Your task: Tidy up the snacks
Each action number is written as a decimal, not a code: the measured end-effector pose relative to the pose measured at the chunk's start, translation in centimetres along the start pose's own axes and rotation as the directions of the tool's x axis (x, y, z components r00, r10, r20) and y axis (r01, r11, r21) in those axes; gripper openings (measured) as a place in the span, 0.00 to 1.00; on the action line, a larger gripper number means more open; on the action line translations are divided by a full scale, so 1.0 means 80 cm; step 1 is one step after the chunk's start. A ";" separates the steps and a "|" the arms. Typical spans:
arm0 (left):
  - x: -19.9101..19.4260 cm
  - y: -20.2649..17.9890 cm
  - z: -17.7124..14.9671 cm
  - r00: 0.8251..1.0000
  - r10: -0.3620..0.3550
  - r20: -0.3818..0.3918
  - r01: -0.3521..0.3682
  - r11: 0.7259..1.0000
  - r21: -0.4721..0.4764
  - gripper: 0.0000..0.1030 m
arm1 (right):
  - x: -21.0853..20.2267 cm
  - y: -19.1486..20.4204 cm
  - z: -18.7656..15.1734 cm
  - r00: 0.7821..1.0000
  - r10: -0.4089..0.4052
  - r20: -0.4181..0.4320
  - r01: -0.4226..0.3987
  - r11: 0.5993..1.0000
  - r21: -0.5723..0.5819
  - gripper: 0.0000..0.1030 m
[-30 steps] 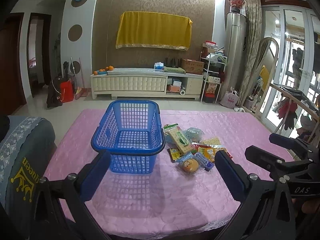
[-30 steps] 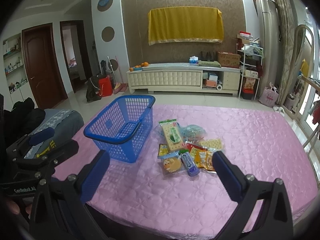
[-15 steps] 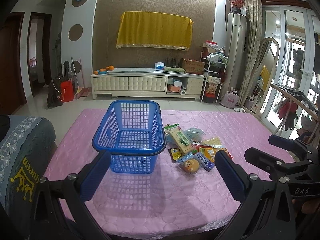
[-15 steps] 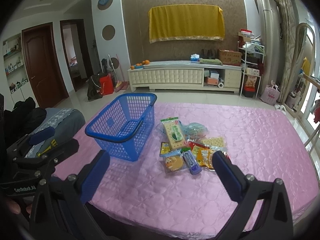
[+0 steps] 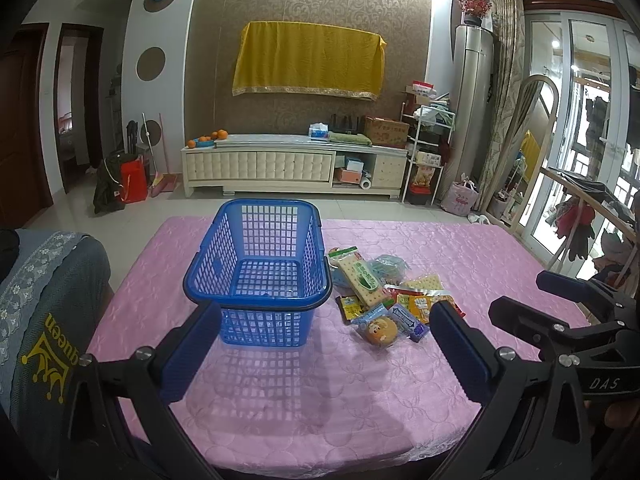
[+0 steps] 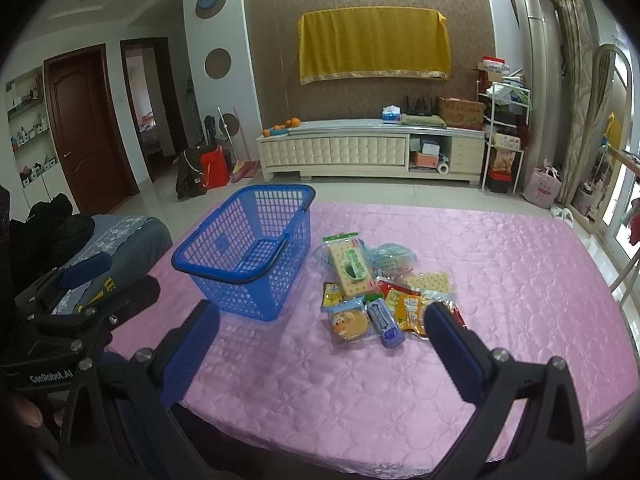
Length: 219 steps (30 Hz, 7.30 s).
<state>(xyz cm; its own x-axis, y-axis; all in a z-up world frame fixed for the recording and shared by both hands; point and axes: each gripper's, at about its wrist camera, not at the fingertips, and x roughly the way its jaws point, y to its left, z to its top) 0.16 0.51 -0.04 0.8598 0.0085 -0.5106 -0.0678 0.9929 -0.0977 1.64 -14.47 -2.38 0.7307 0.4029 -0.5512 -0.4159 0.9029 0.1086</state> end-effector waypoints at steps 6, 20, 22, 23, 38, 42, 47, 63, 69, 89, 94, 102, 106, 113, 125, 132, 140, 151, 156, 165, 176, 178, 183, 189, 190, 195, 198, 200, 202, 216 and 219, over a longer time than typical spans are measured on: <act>-0.001 -0.001 0.001 1.000 0.002 0.000 -0.002 1.000 0.002 1.00 | 0.000 0.001 0.000 1.000 0.002 -0.002 -0.002 1.000 0.000 1.00; -0.001 -0.001 0.002 1.000 0.007 0.003 -0.007 1.000 -0.001 1.00 | 0.000 0.003 0.001 1.000 0.014 -0.006 -0.014 1.000 -0.007 1.00; 0.000 -0.001 0.001 1.000 0.008 0.000 -0.008 1.000 -0.002 1.00 | 0.000 0.004 0.003 1.000 0.019 -0.009 -0.019 1.000 -0.011 1.00; 0.000 -0.001 0.002 1.000 0.009 -0.002 -0.009 1.000 -0.003 1.00 | -0.001 0.005 0.002 1.000 0.021 -0.009 -0.021 1.000 -0.014 1.00; 0.036 -0.037 0.053 1.000 -0.016 -0.019 0.016 1.000 0.025 1.00 | 0.003 -0.033 0.053 0.999 0.049 -0.008 -0.049 0.998 -0.042 1.00; 0.063 -0.059 0.078 0.999 -0.031 -0.025 0.032 0.999 0.041 1.00 | 0.013 -0.061 0.074 0.999 0.040 -0.008 -0.041 0.998 -0.045 1.00; 0.110 -0.087 0.104 0.997 -0.049 -0.058 0.052 0.997 0.049 1.00 | 0.034 -0.102 0.097 1.000 0.008 -0.023 -0.008 1.000 -0.026 1.00; 0.298 -0.146 0.113 0.956 0.032 -0.292 -0.021 0.999 0.040 1.00 | 0.161 -0.223 0.116 0.980 -0.068 -0.186 0.085 0.993 0.087 1.00; 0.367 -0.142 0.080 0.906 0.078 -0.415 -0.071 0.997 0.031 1.00 | 0.220 -0.242 0.093 0.959 -0.060 -0.277 0.092 0.990 0.103 1.00; 0.488 -0.107 0.018 0.784 0.160 -0.600 -0.211 0.977 -0.015 0.94 | 0.317 -0.268 0.044 0.903 -0.011 -0.429 0.066 0.992 0.112 1.00; 0.494 -0.123 0.014 0.784 0.144 -0.604 -0.174 0.985 0.009 0.60 | 0.315 -0.272 0.044 0.907 -0.014 -0.421 0.068 0.991 0.115 1.00; 0.456 -0.124 0.031 0.829 0.085 -0.552 -0.104 0.995 -0.002 0.57 | 0.310 -0.262 0.057 0.909 0.090 -0.407 -0.060 0.995 0.085 1.00; 0.431 -0.112 0.035 0.855 0.059 -0.516 -0.069 0.998 -0.001 0.57 | 0.311 -0.257 0.067 0.892 0.179 -0.416 -0.175 0.983 0.049 1.00; 0.422 -0.117 0.030 0.862 0.072 -0.502 -0.059 0.997 0.041 0.57 | 0.342 -0.259 0.075 0.848 0.246 -0.469 -0.274 0.962 0.011 1.00; 0.451 -0.115 0.022 0.836 0.104 -0.538 -0.108 0.994 0.024 0.57 | 0.402 -0.210 0.064 0.779 0.284 -0.559 -0.389 0.918 -0.075 0.98; 0.459 -0.123 0.022 0.837 0.104 -0.537 -0.103 0.994 0.032 0.57 | 0.438 -0.204 0.058 0.728 0.346 -0.592 -0.450 0.892 -0.032 0.83; 0.449 -0.128 0.025 0.854 0.092 -0.513 -0.085 0.996 0.037 0.57 | 0.419 -0.202 0.060 0.759 0.359 -0.543 -0.463 0.884 -0.063 0.64; 0.371 -0.135 0.054 0.913 0.037 -0.407 -0.008 0.997 0.072 0.57 | 0.324 -0.202 0.083 0.853 0.264 -0.451 -0.329 0.942 -0.071 0.63; 0.327 -0.123 0.075 0.935 -0.002 -0.354 0.028 0.997 0.069 0.57 | 0.279 -0.192 0.099 0.893 0.207 -0.400 -0.258 0.963 -0.078 0.63; 0.258 -0.080 0.111 0.968 0.032 -0.249 0.011 0.986 0.167 0.57 | 0.217 -0.153 0.141 0.938 0.205 -0.281 -0.233 0.970 -0.069 0.63; 0.212 0.001 0.150 0.977 -0.013 -0.215 0.059 0.976 0.208 0.57 | 0.192 -0.080 0.166 0.957 0.228 -0.181 -0.248 0.964 -0.095 0.63; 0.209 0.020 0.153 0.973 -0.032 -0.227 0.077 0.978 0.193 0.57 | 0.203 -0.064 0.169 0.956 0.230 -0.183 -0.251 0.962 -0.105 0.63; 0.226 0.063 0.159 0.963 -0.040 -0.267 0.087 0.982 0.167 0.57 | 0.239 -0.025 0.176 0.952 0.230 -0.204 -0.258 0.958 -0.122 0.63; 0.258 0.092 0.153 0.947 -0.046 -0.319 0.110 0.976 0.186 0.57 | 0.294 0.013 0.174 0.944 0.196 -0.266 -0.240 0.960 -0.146 0.63; 0.267 0.099 0.152 0.942 -0.056 -0.332 0.123 0.975 0.184 0.57 | 0.301 0.017 0.173 0.943 0.189 -0.274 -0.236 0.960 -0.151 0.63; 0.318 0.114 0.141 0.915 -0.066 -0.397 0.154 0.969 0.192 0.57 | 0.344 0.027 0.168 0.935 0.151 -0.320 -0.215 0.961 -0.174 0.63; 0.343 0.122 0.135 0.895 -0.083 -0.438 0.174 0.969 0.174 0.57 | 0.364 0.030 0.167 0.930 0.132 -0.343 -0.204 0.962 -0.181 0.63; 0.352 0.122 0.130 0.887 -0.083 -0.454 0.178 0.969 0.172 0.57 | 0.376 0.036 0.166 0.926 0.119 -0.357 -0.197 0.962 -0.190 0.63; 0.360 0.123 0.130 0.890 -0.063 -0.451 0.160 0.971 0.180 0.57 | 0.384 0.038 0.164 0.923 0.110 -0.369 -0.193 0.961 -0.196 0.63; 0.358 0.134 0.139 0.919 -0.035 -0.392 0.126 0.970 0.209 0.77 | 0.392 0.046 0.162 0.934 0.054 -0.353 -0.148 0.958 -0.246 0.81; 0.344 0.131 0.136 0.924 -0.023 -0.382 0.113 0.970 0.217 0.77 | 0.376 0.034 0.166 0.938 0.067 -0.339 -0.141 0.970 -0.197 0.83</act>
<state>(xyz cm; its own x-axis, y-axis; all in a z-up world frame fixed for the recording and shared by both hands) 28.61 12.41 -5.81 0.6030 -0.0601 -0.7955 0.1413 0.9894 0.0324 29.69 2.08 -7.67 0.4741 0.3878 -0.7905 -0.6132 0.7897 0.0197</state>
